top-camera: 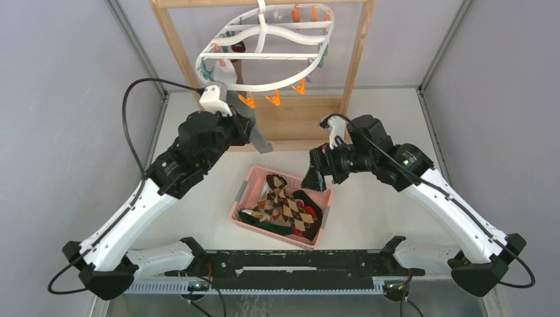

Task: Remove the socks clipped to the hanger
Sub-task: Remove the sock from the hanger.

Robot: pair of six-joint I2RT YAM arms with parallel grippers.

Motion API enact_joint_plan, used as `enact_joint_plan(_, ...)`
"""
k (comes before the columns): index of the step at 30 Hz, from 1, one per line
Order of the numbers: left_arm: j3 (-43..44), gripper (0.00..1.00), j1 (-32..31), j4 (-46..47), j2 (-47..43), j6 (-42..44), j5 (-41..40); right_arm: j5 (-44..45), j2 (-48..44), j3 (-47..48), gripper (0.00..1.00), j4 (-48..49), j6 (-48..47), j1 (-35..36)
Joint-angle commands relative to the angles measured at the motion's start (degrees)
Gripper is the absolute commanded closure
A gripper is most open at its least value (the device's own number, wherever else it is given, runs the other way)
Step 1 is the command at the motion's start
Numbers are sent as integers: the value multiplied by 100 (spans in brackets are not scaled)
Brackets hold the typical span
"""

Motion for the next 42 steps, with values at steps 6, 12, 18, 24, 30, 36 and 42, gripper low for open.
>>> enact_joint_plan(6, 1095, 100, -258, 184, 1107, 264, 521, 381, -586, -247, 1, 18, 444, -348)
enact_joint_plan(12, 1833, 100, -297, 108, 1857, 283, 710, 160, -689, -452, 0, 229, 470, -629)
enact_joint_plan(18, 1956, 100, -299, -128, 1848, 90, 695, -148, -417, -453, 0, 682, 478, -865)
enact_joint_plan(24, 1746, 100, -327, -662, 1391, -344, 746, -136, -145, -453, 2, 1676, 415, -887)
enact_joint_plan(30, 1527, 100, -383, -877, 996, -852, 749, -293, 258, -324, 3, 2637, 490, -788)
enact_joint_plan(36, 1460, 100, -478, -1086, 854, -1173, 736, 46, 533, -182, 3, 3308, 424, -187)
enact_joint_plan(42, 1228, 100, -527, -1115, 682, -1270, 654, -55, 555, -163, 1, 4011, 407, 218)
